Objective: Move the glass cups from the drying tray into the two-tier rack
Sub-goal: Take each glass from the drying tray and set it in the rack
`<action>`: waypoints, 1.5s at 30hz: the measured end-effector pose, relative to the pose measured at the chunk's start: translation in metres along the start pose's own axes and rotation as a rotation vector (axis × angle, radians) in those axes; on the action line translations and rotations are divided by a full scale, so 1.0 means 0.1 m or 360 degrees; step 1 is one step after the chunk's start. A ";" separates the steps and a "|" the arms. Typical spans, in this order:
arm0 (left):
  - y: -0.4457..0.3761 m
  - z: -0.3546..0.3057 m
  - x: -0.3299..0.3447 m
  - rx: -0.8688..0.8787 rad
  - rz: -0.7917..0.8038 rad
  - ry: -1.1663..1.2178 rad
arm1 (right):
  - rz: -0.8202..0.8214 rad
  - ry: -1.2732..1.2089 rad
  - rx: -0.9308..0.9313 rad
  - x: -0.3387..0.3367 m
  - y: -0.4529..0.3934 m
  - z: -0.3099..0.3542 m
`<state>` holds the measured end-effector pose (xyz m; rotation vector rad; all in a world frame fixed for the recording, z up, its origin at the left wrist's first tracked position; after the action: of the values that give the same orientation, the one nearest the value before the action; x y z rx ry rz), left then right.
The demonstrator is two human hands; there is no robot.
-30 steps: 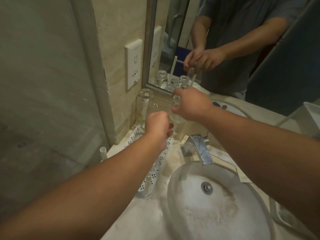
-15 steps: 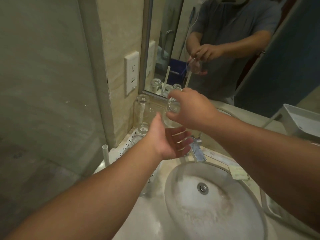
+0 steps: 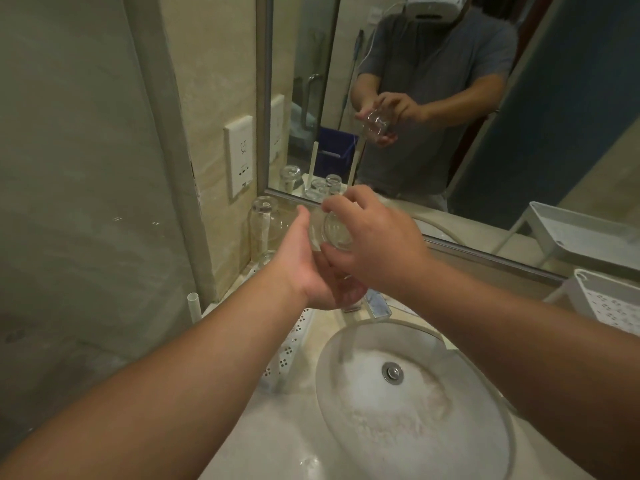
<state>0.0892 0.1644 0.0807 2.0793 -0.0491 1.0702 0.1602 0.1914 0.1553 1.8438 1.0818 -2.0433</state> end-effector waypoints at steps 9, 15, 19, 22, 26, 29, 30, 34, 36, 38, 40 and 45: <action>0.07 -0.11 0.15 0.0164 0.0100 -0.0215 | -0.0282 -0.0318 0.0133 -0.06 0.25 -0.10; 0.05 -0.22 0.13 0.0399 -0.0008 -0.0474 | -0.0298 -0.0782 0.0440 0.01 0.36 -0.22; 0.08 -0.27 0.13 0.0579 -0.0057 -0.0629 | -0.0253 -0.1101 0.0660 0.10 0.41 -0.29; 0.11 -0.27 0.16 0.0653 -0.0064 -0.0819 | -0.0191 -0.1228 0.0787 0.17 0.42 -0.33; 0.16 -0.25 0.21 0.0794 -0.0040 -0.0987 | -0.0144 -0.1250 0.0830 0.20 0.42 -0.37; 0.13 -0.27 0.17 0.1009 -0.0021 -0.1020 | -0.0122 -0.1209 0.0802 0.20 0.43 -0.38; 0.12 -0.26 0.16 0.1061 -0.0005 -0.1029 | -0.0128 -0.1198 0.0794 0.21 0.44 -0.38; 0.07 -0.15 0.12 0.1154 0.0023 -0.1086 | -0.0148 -0.1134 0.0779 0.25 0.52 -0.41; 0.03 -0.10 0.10 0.1198 0.0012 -0.1118 | -0.0137 -0.1118 0.0772 0.28 0.56 -0.44; -0.01 -0.06 0.09 0.1198 0.0002 -0.1153 | -0.0119 -0.1137 0.0777 0.30 0.60 -0.47; -0.06 -0.01 0.11 0.1175 0.0019 -0.1161 | -0.0110 -0.1171 0.0782 0.32 0.65 -0.51; -0.24 0.15 0.22 0.1103 0.0141 -0.1162 | -0.0137 -0.1254 0.0829 0.32 0.81 -0.68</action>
<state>0.1216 0.1778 0.0763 3.0302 -0.1478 0.3218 0.2533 0.1854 0.0970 0.9199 0.4376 -2.8959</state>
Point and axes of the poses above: each hand's wrist, its own y-axis away from the middle knuckle, its own x-axis out of the palm, z = x × y, the point moved 5 cm from there along -y, towards the middle knuckle
